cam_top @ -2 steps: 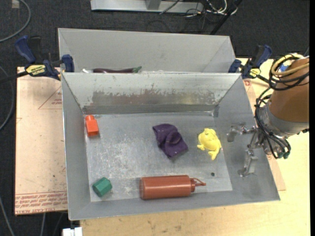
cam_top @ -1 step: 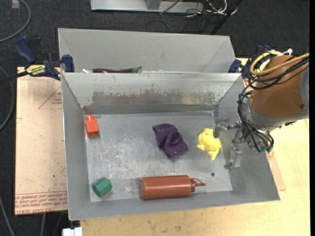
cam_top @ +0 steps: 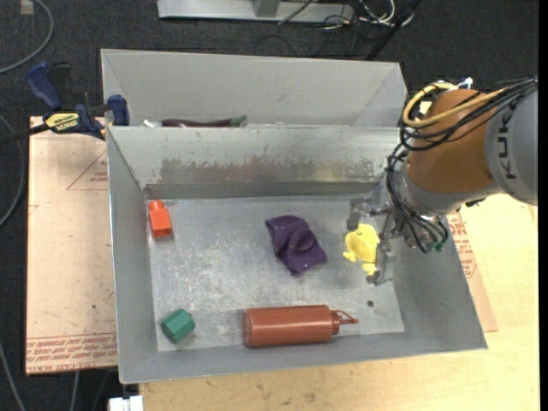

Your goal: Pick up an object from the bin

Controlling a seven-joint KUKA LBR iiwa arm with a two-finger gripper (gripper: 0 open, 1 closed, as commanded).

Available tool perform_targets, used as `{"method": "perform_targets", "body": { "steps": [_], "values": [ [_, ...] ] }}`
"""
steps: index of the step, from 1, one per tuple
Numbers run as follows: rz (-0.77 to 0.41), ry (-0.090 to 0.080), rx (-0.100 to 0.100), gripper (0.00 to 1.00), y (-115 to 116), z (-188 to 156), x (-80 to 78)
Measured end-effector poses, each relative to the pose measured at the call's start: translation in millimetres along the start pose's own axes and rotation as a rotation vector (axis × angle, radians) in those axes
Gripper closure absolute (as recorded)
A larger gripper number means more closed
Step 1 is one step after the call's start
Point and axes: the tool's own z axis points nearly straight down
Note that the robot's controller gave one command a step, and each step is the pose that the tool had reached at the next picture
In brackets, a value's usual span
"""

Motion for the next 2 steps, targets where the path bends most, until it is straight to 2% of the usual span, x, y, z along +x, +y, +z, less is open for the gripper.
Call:
{"method": "perform_targets", "body": {
  "steps": [1, 2],
  "values": [
    [0.037, -0.008, 0.008, 0.00, -17, 40, -24.4],
    [-0.020, 0.003, 0.003, 0.00, 28, 41, -26.5]
  ]
}}
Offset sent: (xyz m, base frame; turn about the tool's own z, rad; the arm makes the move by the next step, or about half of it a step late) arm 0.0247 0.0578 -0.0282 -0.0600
